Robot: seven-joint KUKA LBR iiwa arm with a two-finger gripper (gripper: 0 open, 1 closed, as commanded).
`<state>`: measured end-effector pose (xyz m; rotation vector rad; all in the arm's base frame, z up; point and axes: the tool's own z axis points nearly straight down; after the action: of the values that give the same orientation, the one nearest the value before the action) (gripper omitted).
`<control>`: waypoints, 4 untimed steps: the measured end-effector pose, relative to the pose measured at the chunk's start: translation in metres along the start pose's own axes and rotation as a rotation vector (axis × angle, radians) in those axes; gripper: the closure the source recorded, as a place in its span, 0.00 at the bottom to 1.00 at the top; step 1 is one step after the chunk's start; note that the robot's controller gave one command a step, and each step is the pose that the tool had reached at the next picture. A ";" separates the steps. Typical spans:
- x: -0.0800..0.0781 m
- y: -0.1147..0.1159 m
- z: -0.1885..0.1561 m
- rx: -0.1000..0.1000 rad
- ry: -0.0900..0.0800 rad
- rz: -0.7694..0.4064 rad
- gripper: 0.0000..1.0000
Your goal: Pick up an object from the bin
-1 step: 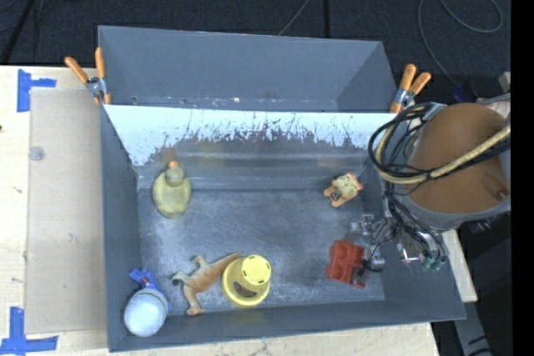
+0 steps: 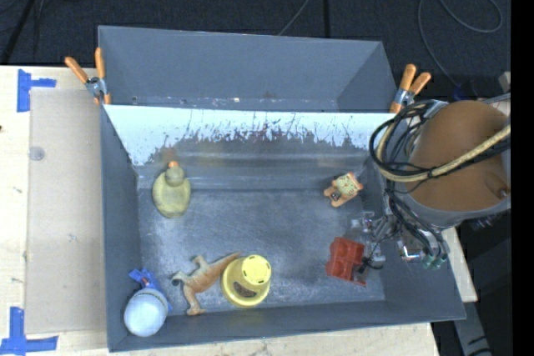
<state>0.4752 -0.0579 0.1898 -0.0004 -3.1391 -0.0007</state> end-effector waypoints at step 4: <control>-0.031 -0.079 0.099 0.000 0.008 0.552 0.00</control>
Offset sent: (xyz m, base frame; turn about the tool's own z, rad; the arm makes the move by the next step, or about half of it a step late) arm 0.0103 -0.0283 -0.0363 0.4385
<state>0.5058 -0.1374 0.0908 -0.8541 -3.0128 0.0002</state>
